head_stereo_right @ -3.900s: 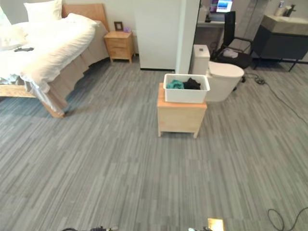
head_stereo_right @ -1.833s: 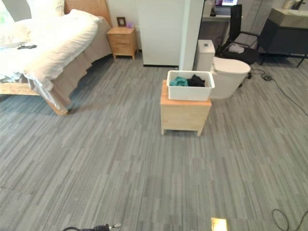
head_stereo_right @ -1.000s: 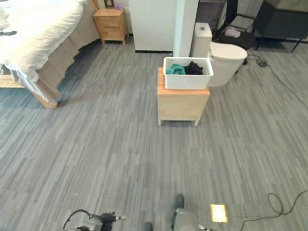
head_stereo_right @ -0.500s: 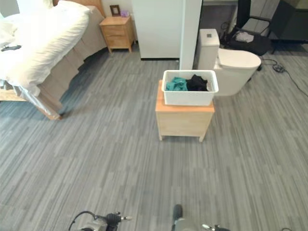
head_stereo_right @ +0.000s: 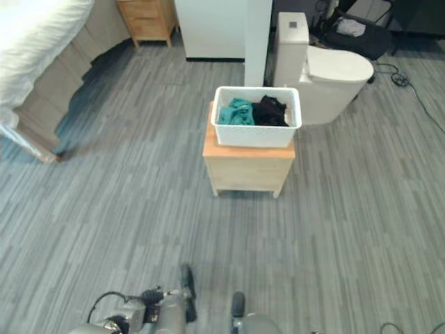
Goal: Grab the laundry basket,head to the washer,open it,put in the laundry and shut it.
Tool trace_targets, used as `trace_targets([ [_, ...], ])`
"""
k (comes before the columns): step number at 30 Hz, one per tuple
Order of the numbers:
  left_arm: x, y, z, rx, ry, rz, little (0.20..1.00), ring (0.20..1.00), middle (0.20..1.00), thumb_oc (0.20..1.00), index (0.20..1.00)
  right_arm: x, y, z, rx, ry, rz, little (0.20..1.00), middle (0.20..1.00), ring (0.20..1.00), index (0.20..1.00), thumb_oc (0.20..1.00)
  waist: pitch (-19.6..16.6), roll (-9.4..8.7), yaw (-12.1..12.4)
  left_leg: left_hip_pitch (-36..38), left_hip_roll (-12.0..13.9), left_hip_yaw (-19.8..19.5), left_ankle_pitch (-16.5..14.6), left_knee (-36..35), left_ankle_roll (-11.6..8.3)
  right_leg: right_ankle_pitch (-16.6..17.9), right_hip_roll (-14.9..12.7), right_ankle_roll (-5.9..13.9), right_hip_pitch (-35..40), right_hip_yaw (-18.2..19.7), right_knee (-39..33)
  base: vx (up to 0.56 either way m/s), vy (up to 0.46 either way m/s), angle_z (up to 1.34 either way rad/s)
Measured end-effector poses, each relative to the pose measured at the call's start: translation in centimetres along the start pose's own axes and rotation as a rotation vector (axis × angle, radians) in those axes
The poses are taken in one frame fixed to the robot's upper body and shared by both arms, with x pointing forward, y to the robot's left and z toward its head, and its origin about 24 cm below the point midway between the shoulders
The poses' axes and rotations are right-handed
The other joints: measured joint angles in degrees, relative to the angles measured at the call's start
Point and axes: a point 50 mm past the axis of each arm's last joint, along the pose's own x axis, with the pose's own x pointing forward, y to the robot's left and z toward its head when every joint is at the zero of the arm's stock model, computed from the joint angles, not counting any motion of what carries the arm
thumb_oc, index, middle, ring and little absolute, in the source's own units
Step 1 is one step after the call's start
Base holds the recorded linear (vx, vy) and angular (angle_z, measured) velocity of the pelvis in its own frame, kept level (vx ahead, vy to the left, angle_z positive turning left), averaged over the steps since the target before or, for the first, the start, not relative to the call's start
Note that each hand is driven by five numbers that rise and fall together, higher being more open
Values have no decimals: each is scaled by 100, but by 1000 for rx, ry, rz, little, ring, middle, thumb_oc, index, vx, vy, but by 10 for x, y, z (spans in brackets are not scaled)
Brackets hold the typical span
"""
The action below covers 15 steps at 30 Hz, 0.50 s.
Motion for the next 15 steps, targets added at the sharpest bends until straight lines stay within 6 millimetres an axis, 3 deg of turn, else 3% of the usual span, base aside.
trace_targets([
  [4,0,-2,-9,-25,21,-4,1000,1000,1000,1000,1000,-2,3,-14,-22,30,-1,1000,1000,1000,1000,1000,-38,-2,-169,299,-70,513,99,35,155,-219,-95,149,241,181,1,355,216,-35],
  [6,-1,0,-12,-56,37,5,1000,1000,1000,1000,1000,-7,-2,-39,-12,102,3,1000,1000,1000,1000,1000,-173,-163,-198,573,-416,325,87,263,492,-433,-320,357,424,324,31,383,199,-26],
  [7,-1,3,-20,-20,62,10,1000,1000,1000,1000,1000,-6,-4,-32,-16,118,5,1000,1000,1000,1000,1000,-222,-158,-76,646,-525,351,-27,472,666,-579,-372,384,538,332,17,504,258,-30],
  [8,-2,4,-24,-14,73,12,1000,1000,1000,1000,1000,-5,-4,-29,-33,128,7,1000,1000,1000,1000,1000,-252,-139,-73,699,-527,282,115,485,861,-660,-350,472,576,339,137,363,181,-4],
  [10,-1,10,-15,30,48,23,1000,1000,1000,1000,1000,1,16,-15,-68,87,68,1000,1000,1000,1000,1000,-402,-477,129,911,-753,320,-59,425,974,-836,-610,619,521,269,508,320,175,14],
  [11,-1,14,-10,66,38,33,1000,1000,1000,1000,1000,4,28,3,-62,34,108,1000,1000,1000,1000,1000,-489,-598,298,1070,-847,330,-108,347,1026,-864,-701,657,491,261,805,252,188,12],
  [12,-1,15,-9,89,36,36,1000,1000,1000,1000,1000,5,28,8,-79,26,105,1000,1000,1000,1000,1000,-514,-585,339,1161,-884,292,-158,327,1069,-960,-762,706,437,254,1090,225,211,13],
  [13,-1,17,-9,103,35,40,1000,1000,1000,1000,1000,5,26,11,-76,13,104,1000,1000,1000,1000,1000,-621,-608,454,1199,-948,297,-243,300,1145,-1133,-901,765,173,256,1612,181,205,24],
  [15,-2,27,0,148,10,63,1000,1000,1000,1000,1000,6,23,32,-72,-48,100,1000,1000,1000,1000,1000,-742,-680,519,1288,-1234,300,-479,341,1346,-1152,-1269,957,-360,297,2874,182,278,9],
])
